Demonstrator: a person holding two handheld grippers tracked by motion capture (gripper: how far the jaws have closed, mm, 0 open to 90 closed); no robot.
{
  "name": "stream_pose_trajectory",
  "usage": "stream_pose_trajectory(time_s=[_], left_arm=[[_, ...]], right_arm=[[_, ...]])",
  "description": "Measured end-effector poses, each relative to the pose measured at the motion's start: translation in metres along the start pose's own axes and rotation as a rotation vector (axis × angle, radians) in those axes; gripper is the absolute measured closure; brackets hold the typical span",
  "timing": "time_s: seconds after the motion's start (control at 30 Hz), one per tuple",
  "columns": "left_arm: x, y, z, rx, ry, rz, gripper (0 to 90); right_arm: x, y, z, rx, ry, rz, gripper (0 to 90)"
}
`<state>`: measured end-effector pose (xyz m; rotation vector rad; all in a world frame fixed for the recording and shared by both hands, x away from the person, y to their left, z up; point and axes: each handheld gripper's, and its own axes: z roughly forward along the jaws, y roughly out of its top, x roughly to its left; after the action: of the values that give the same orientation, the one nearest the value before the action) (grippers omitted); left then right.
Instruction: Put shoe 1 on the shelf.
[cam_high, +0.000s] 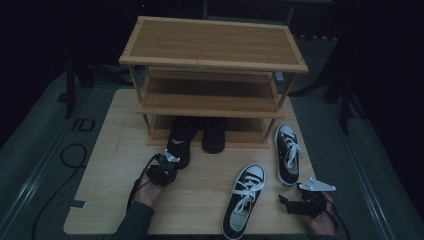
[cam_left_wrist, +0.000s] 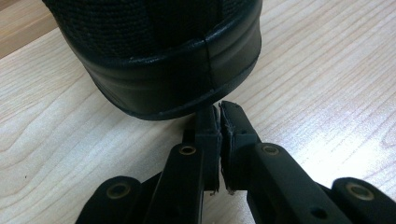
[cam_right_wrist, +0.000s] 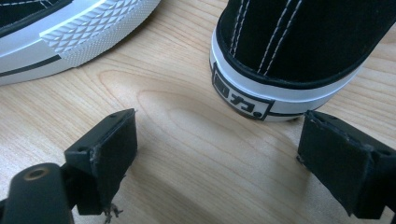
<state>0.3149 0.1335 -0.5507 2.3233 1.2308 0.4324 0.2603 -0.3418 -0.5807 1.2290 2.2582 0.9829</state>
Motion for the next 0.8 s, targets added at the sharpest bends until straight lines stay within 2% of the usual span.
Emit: stream_pose_trajectory(time_s=[0.03, 0.27, 0.53, 0.63, 0.8], left_arm=[[0.003, 0.0, 0.0, -0.004, -0.003, -0.017, 86.7], [0.009, 0.003, 0.004, -0.012, 0.012, -0.042, 87.4], [0.015, 0.012, 0.01, -0.022, 0.032, -0.095, 89.6], [0.016, 0.015, 0.012, -0.023, 0.034, -0.1, 90.0], [0.015, 0.028, 0.014, -0.027, 0.039, -0.084, 90.0]], right_arm=[[0.0, 0.0, 0.0, 0.0, 0.0, 0.0, 11.4], [0.0, 0.0, 0.0, 0.0, 0.0, 0.0, 11.5], [0.0, 0.0, 0.0, 0.0, 0.0, 0.0, 11.5], [0.0, 0.0, 0.0, 0.0, 0.0, 0.0, 11.4], [0.0, 0.0, 0.0, 0.0, 0.0, 0.0, 11.4]])
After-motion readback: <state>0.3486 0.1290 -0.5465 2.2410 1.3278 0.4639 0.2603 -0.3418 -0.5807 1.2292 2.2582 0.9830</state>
